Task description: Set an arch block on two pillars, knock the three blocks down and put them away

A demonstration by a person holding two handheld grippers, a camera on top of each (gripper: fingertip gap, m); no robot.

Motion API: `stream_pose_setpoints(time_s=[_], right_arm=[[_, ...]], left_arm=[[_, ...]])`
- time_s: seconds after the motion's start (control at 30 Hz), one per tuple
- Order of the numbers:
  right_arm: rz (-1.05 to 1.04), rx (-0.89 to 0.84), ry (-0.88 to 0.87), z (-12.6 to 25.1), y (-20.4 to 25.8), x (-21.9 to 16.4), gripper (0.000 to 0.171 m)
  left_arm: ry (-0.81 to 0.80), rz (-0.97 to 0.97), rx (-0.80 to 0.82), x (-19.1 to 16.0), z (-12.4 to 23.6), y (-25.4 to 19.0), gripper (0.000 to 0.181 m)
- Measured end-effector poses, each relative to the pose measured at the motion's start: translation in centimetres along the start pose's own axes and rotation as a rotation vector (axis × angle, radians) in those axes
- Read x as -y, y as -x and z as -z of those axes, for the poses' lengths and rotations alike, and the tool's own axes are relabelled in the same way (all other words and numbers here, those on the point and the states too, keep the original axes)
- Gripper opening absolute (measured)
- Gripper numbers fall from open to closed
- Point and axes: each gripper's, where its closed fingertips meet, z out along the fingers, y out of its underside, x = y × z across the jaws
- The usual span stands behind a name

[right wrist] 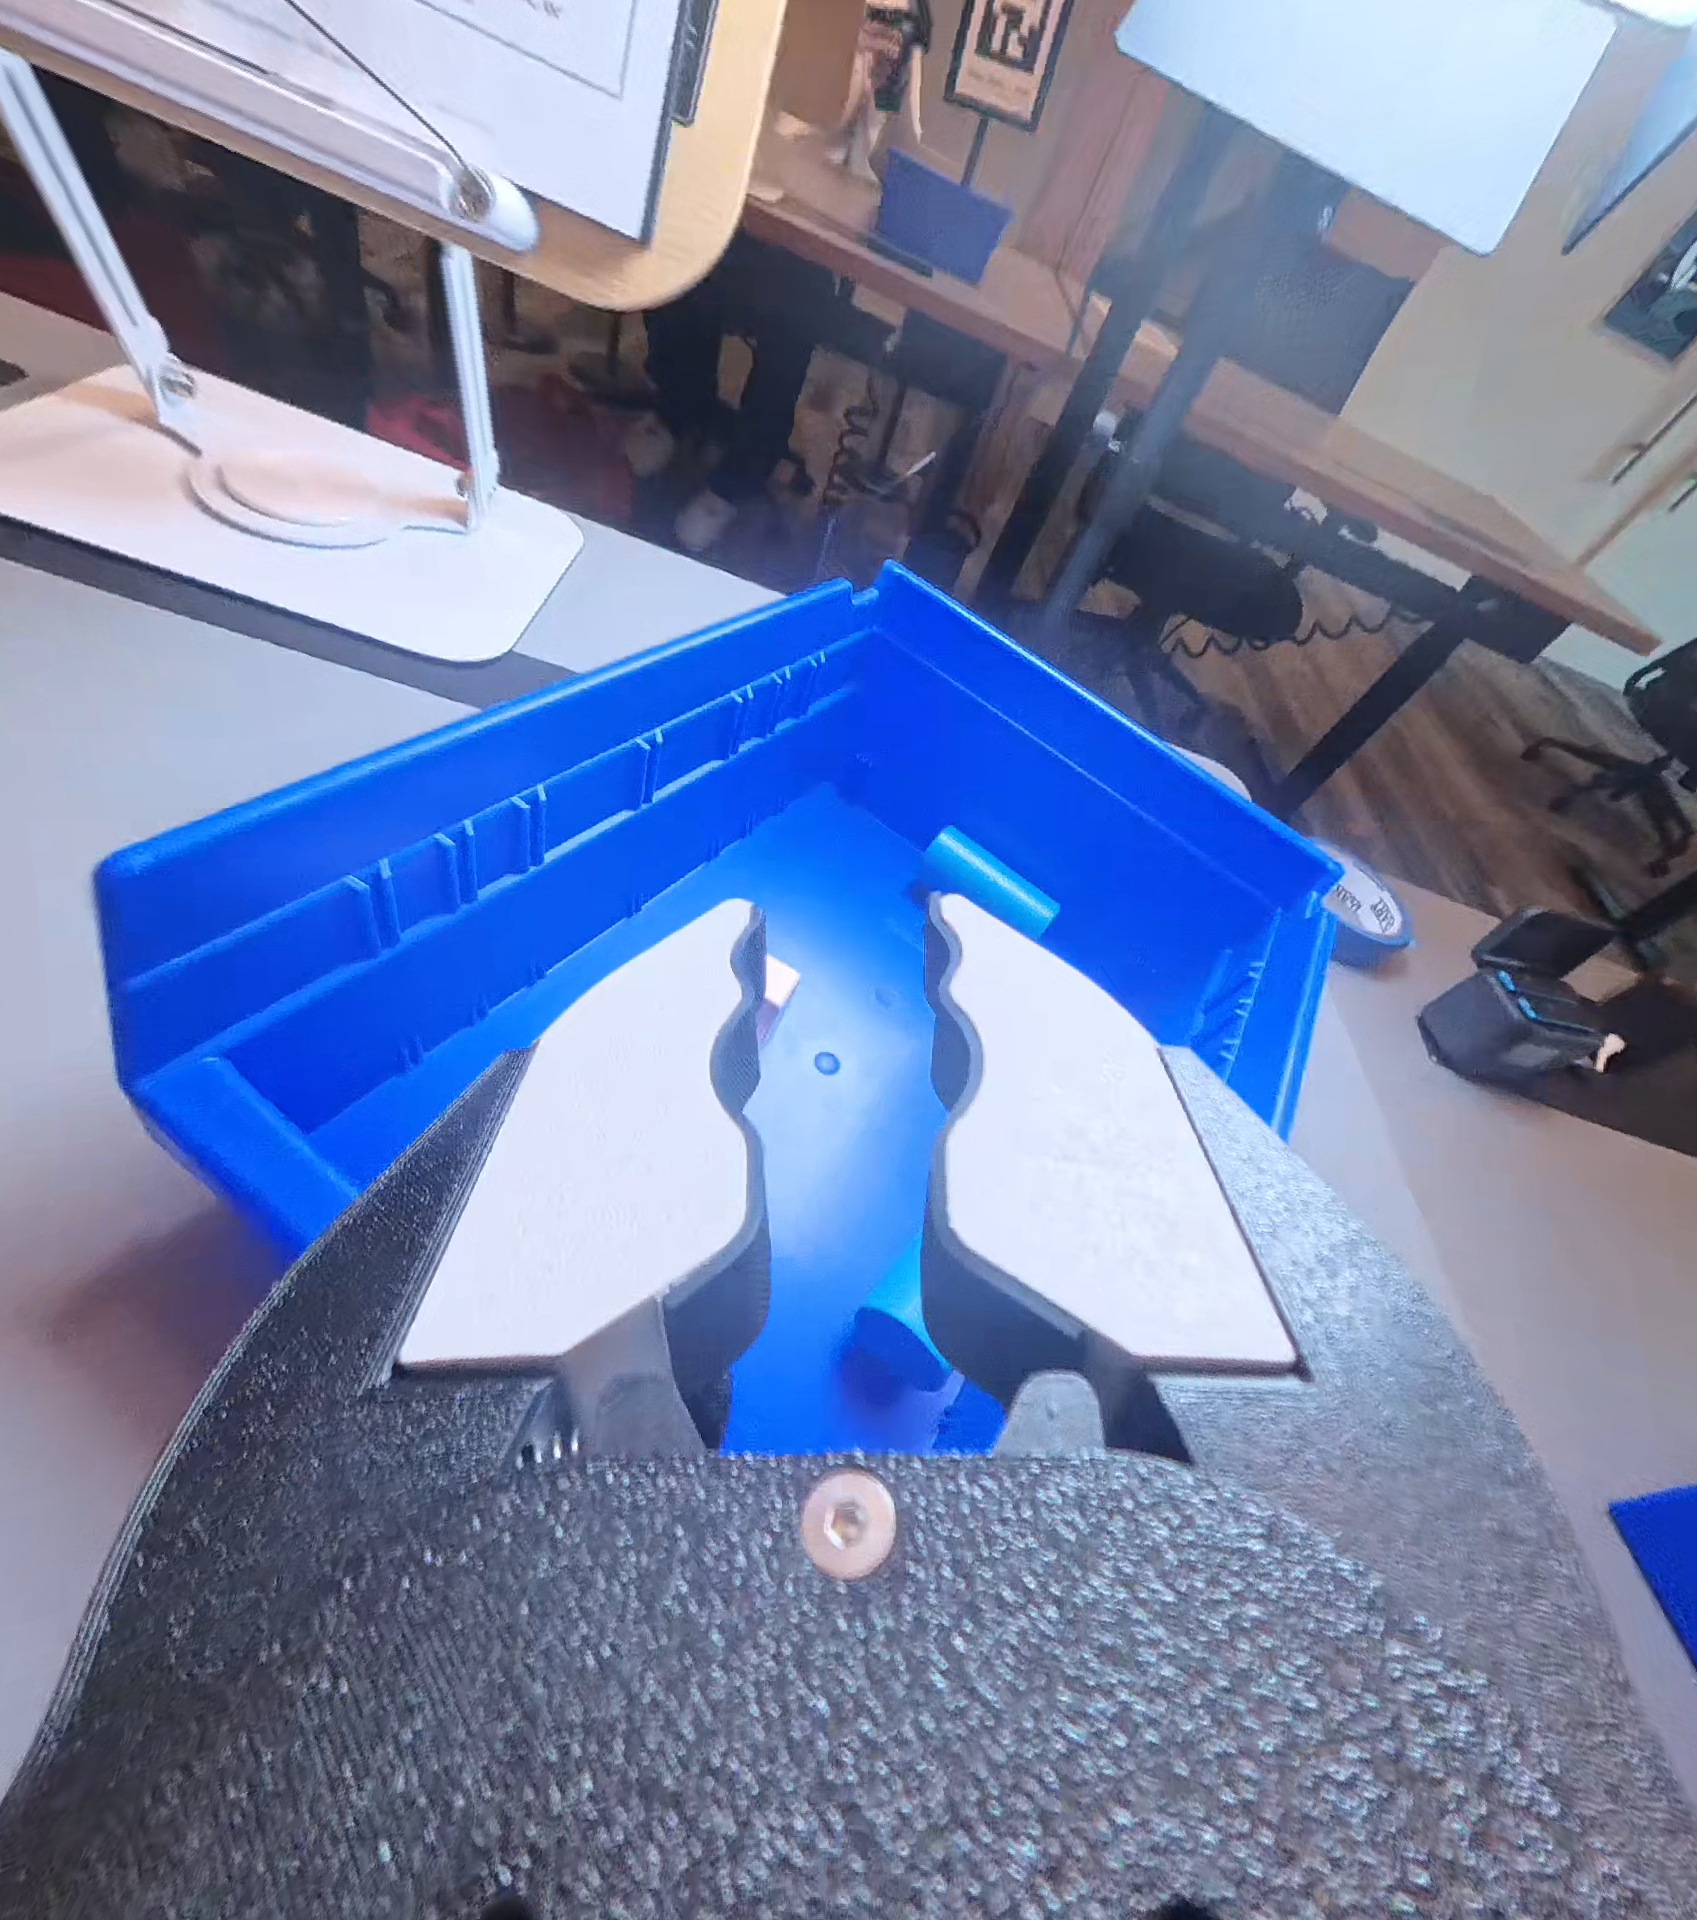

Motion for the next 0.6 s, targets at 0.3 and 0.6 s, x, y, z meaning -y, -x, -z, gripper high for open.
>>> stream_pose_setpoints(time_s=[0.3, 0.6], right_arm=[[0.029, 0.089, -0.154, 1.4, 2.7, 2.8, 0.029], [0.031, 0.389, -0.368, 4.3, 9.6, 5.6, 0.025]], left_arm=[[0.004, -0.006, 0.007, -0.1, 0.0, 0.0, 0.027], [-0.123, 0.018, 0.096, 1.9, 1.5, 1.8, 0.013]])
